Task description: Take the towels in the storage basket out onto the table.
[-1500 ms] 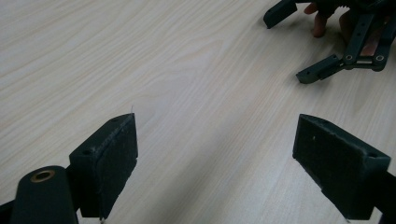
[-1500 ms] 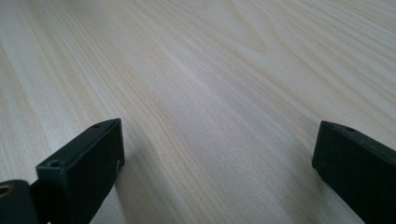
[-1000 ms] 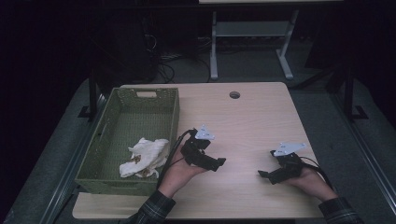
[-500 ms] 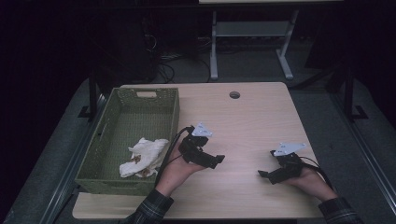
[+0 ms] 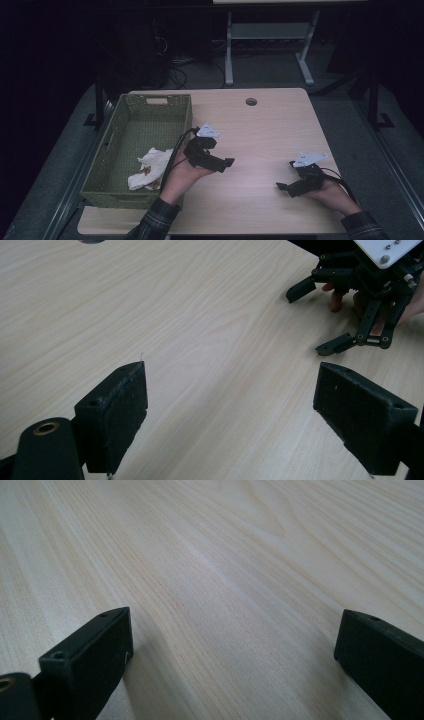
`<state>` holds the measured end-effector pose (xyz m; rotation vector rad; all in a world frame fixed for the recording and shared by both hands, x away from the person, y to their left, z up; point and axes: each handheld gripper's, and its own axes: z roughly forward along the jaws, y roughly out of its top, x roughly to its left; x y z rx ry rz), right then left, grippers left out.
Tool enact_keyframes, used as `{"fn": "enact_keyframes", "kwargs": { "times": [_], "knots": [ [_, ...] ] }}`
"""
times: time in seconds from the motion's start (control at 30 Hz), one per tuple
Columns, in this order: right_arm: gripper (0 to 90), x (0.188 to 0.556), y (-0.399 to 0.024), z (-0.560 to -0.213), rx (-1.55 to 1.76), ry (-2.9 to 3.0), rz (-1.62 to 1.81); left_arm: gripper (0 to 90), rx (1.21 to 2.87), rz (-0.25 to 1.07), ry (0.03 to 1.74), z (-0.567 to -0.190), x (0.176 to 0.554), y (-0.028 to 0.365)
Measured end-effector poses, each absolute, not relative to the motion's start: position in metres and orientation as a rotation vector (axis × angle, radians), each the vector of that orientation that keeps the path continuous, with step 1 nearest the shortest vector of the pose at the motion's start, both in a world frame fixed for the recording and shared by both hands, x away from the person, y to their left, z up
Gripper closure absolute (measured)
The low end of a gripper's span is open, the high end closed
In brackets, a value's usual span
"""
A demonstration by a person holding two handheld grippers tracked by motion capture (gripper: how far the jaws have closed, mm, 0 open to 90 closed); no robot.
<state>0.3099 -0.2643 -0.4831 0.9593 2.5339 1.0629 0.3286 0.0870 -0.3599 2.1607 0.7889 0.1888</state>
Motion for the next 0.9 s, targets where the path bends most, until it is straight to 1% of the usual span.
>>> {"fn": "enact_keyframes", "kwargs": {
  "times": [0.37, 0.53, 0.9],
  "knots": [
    [1.8, 0.31, -0.264, -0.483, 0.959, 2.534, 1.063, 13.6, 2.144, 0.206, 0.803, -0.346, 0.331, 0.112],
    [1.7, 0.31, -0.264, -0.483, 0.96, 2.534, 1.063, 13.6, 2.132, 0.161, 0.811, -0.351, 0.334, 0.125],
    [1.8, 0.31, -0.264, -0.483, 0.96, 2.534, 1.063, 13.5, 2.126, 0.217, 0.846, -0.347, 0.335, 0.149]
  ]
}}
